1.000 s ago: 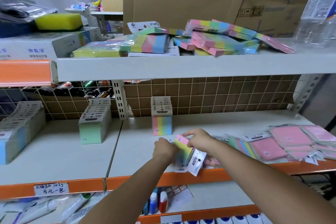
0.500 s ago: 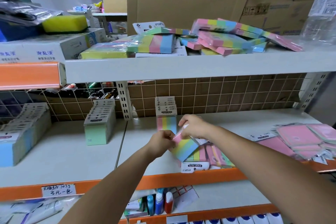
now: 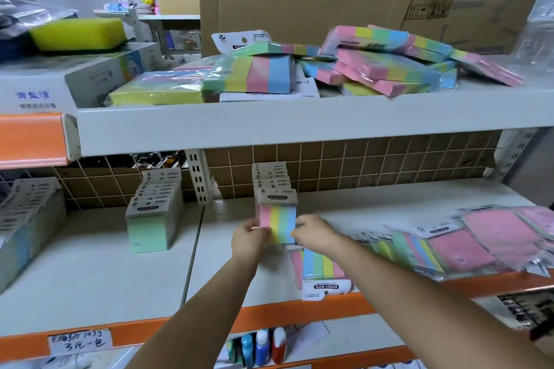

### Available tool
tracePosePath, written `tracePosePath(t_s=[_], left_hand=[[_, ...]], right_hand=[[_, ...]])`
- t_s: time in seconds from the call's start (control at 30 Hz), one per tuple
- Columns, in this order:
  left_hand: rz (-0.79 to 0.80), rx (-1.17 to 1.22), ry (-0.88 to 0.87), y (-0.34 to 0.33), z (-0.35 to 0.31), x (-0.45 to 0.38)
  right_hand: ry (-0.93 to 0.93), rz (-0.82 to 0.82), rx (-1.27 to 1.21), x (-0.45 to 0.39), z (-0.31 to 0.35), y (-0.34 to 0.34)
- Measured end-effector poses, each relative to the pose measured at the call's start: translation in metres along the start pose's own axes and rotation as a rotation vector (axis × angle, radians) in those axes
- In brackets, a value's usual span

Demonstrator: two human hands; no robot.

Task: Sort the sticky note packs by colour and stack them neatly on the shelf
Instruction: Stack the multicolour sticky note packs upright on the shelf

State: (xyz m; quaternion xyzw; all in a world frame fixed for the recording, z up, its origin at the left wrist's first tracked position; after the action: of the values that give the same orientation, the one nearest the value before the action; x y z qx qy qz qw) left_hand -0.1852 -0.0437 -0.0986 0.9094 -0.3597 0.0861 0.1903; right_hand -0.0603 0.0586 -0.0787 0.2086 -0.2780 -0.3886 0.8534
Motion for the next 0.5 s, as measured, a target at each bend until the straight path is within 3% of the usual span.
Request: tracePosePath(t_s=[0.13, 0.33, 0.5], left_hand=[[-0.127, -0.344, -0.004, -0.003, 0.000, -0.012], [0.014, -0.583, -0.026, -0.024, 0.005, -0.033], [0.082, -0.643, -0.024, -0.032, 0.008, -0.041]], right_hand=[[-0.007, -0.005, -0.063, -0.011, -0.001, -0.017], [-0.009, -0.035, -0.068, -0.027, -0.004, -0.026], [-0.005, -0.058, -0.088, -0.031, -0.002, -0.028]])
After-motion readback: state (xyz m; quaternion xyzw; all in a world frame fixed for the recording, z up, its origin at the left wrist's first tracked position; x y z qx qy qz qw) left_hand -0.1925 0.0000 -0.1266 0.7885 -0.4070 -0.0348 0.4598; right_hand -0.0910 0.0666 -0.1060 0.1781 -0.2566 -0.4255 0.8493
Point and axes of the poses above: each hand's wrist, its own x-axis away from the middle knuckle, its own y-axis out of the back of the hand, z = x × y, the point moved 7 cm from there along -x, towards the middle knuckle, and after that the axes turned 7 degrees about -x, right-handed, at the moved point
